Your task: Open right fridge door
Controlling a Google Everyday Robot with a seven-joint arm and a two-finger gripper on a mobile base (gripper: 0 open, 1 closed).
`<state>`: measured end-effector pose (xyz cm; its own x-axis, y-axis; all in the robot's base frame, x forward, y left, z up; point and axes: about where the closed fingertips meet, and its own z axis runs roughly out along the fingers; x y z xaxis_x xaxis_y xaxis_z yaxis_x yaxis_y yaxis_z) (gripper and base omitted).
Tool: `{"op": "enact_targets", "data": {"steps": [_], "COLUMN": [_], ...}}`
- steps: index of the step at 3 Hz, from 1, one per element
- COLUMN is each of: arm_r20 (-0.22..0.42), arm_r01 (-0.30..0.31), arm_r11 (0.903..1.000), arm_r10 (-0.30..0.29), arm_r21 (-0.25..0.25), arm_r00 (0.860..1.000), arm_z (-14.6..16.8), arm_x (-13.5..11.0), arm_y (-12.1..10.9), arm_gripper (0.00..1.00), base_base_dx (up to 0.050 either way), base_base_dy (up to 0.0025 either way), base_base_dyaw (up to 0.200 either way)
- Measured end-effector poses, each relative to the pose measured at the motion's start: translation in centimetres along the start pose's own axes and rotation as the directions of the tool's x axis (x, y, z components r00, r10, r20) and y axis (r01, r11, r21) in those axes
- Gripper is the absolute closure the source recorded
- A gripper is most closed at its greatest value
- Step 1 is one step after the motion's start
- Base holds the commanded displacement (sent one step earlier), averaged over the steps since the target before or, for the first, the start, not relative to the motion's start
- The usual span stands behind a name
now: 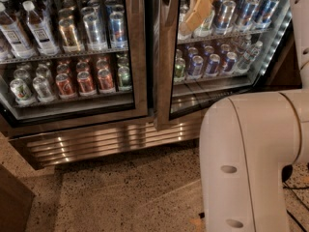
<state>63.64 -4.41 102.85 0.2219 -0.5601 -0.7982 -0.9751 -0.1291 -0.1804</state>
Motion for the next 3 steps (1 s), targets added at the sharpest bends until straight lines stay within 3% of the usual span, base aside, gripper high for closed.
{"op": "enact_targets", "data": {"steps": [1,2,3], "arm_r20": [0.0,0.0,0.0], "arm_r01": [0.0,0.0,0.0], "arm_r11": [1.0,1.0,1.0], "arm_r10": [0.0,0.0,0.0], "arm_r21": [0.0,0.0,0.0], "arm_r00": [1.0,1.0,1.0], "arm_z": [-0.02,0.1,0.12], "arm_x": [0.01,-0.08,-0.09], "arm_y": [0.0,0.03,0.04], "arm_gripper": [0.0,0.15,0.39], "base_base_dx": [0.0,0.0,0.0], "base_base_dy": [0.0,0.0,0.0], "base_base_dyaw": [0.0,0.0,0.0]}}
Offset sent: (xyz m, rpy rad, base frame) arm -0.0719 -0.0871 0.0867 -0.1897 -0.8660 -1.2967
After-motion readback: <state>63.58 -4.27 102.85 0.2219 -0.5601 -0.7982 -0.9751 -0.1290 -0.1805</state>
